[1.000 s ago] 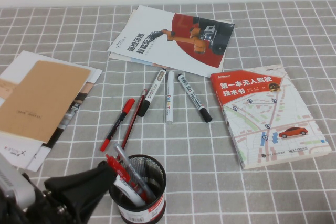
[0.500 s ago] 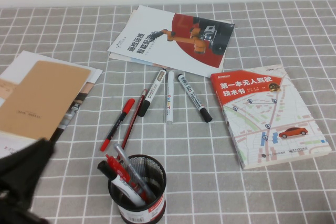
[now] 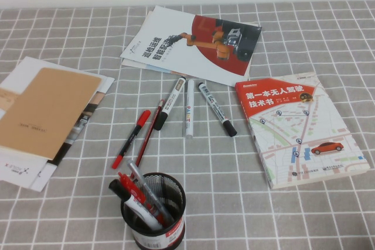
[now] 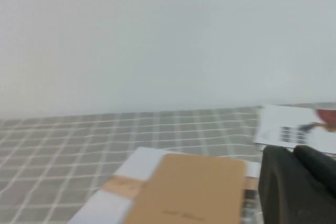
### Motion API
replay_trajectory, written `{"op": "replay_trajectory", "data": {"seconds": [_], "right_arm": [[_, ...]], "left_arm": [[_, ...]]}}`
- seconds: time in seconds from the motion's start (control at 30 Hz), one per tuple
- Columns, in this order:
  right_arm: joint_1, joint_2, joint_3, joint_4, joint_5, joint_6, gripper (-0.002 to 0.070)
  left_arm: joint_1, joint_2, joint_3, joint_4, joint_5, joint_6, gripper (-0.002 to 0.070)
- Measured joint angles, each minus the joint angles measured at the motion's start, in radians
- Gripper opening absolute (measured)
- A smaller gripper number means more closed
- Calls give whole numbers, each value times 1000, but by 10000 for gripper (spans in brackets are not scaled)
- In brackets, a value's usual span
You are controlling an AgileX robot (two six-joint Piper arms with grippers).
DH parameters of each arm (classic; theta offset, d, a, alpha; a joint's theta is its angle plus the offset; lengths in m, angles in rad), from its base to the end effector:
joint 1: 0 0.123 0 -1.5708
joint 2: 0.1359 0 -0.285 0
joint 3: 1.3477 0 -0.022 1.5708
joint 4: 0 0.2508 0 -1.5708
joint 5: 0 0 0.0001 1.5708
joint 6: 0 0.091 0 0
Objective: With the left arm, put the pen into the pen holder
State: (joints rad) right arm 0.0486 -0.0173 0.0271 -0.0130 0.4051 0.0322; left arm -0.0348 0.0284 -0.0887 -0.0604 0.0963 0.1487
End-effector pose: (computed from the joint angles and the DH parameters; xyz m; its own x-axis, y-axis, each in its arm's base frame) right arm 0.0514 0.0020 0.1687 -0.3223 0.0046 -0.9466 -0.0372 0.9992 0.0175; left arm 0.0545 -0.0024 0.2328 0.0547 0.0866 -0.9947 0.0359 0.9954 0.0886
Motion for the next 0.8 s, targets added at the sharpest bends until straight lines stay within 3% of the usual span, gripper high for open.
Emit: {"op": "replay_trajectory", "data": {"seconds": [0.2, 0.4, 0.8], "right_arm": [[0, 0, 0, 0, 0, 0, -15], [0, 0, 0, 1, 0, 0, -15], [0, 0, 0, 1, 0, 0, -15]], "left_arm": [[82, -35, 72, 2, 7, -23, -1], [84, -38, 111, 0, 43, -36, -1], [82, -40, 114, 14, 282, -40, -1]]}}
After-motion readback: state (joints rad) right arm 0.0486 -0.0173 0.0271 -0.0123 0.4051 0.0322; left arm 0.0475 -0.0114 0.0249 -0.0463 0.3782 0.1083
